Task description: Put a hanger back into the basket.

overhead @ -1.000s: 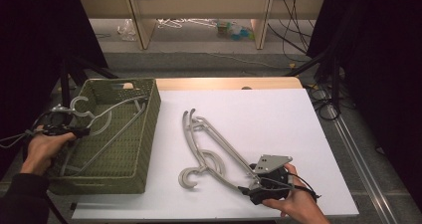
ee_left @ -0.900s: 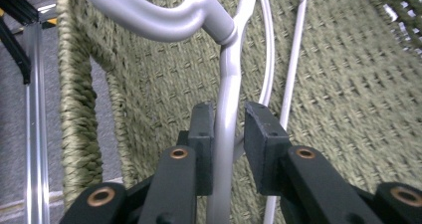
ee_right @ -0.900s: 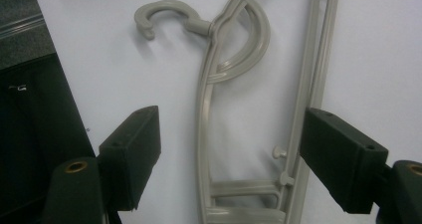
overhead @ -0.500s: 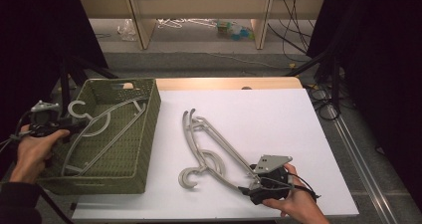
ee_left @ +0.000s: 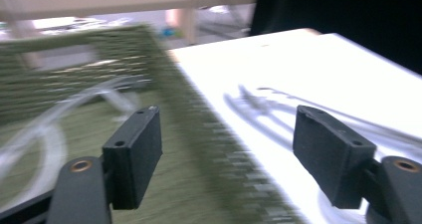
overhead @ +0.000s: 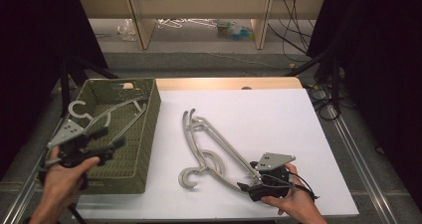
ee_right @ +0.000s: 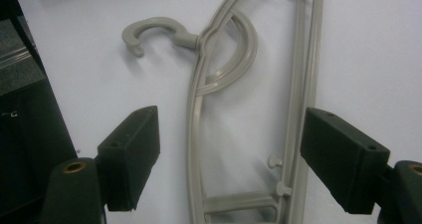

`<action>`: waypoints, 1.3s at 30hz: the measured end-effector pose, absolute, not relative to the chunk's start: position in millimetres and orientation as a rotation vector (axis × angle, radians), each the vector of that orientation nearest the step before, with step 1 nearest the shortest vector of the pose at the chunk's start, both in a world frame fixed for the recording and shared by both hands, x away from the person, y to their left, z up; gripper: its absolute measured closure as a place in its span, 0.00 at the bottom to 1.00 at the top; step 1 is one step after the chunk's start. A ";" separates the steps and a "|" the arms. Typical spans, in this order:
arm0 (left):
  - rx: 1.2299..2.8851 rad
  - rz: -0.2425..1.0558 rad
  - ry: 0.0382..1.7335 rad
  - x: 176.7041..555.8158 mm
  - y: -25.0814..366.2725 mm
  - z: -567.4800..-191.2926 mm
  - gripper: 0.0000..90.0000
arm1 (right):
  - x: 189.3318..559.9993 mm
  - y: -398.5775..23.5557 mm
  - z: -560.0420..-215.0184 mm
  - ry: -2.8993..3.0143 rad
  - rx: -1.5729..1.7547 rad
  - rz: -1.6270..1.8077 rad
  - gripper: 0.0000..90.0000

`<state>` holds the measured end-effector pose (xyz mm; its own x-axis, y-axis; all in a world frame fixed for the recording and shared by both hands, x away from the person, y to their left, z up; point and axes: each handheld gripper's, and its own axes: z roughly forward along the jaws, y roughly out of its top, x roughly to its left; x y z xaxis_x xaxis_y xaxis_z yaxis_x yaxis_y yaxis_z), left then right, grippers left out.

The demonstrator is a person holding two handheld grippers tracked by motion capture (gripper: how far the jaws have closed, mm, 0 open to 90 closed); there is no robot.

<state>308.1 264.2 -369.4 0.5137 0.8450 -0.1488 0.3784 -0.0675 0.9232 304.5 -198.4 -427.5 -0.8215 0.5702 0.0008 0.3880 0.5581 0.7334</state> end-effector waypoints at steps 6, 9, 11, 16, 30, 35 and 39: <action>1.702 0.458 0.923 287.2 215.6 -379.7 0.21 | 303.7 -196.4 -429.3 2.554 0.821 1.133 0.27; 1.727 0.484 0.875 279.7 199.2 -391.1 0.18 | 304.4 -195.9 -430.6 2.552 0.823 1.140 0.26; 1.727 0.486 0.859 277.0 191.9 -400.5 0.18 | 304.4 -196.1 -431.0 2.548 0.833 1.143 0.25; 1.750 0.451 0.860 270.7 181.0 -423.4 0.18 | 304.4 -194.3 -431.3 2.545 0.814 1.157 0.25; 1.772 0.472 0.785 270.0 178.5 -430.7 0.18 | 307.8 -178.0 -439.4 2.595 0.781 1.111 0.25; 1.780 0.469 0.785 268.1 176.4 -431.9 0.18 | 315.2 -165.4 -445.1 2.637 0.768 1.060 0.26; 1.787 0.474 0.767 265.9 176.2 -431.7 0.18 | 320.0 -155.7 -448.6 2.666 0.746 1.023 0.27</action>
<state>265.9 176.2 -431.7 0.7126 0.6999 -0.0481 0.2695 -0.2097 0.9399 320.0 -155.7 -448.6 -0.8554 0.5179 0.0029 0.3869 0.6353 0.6684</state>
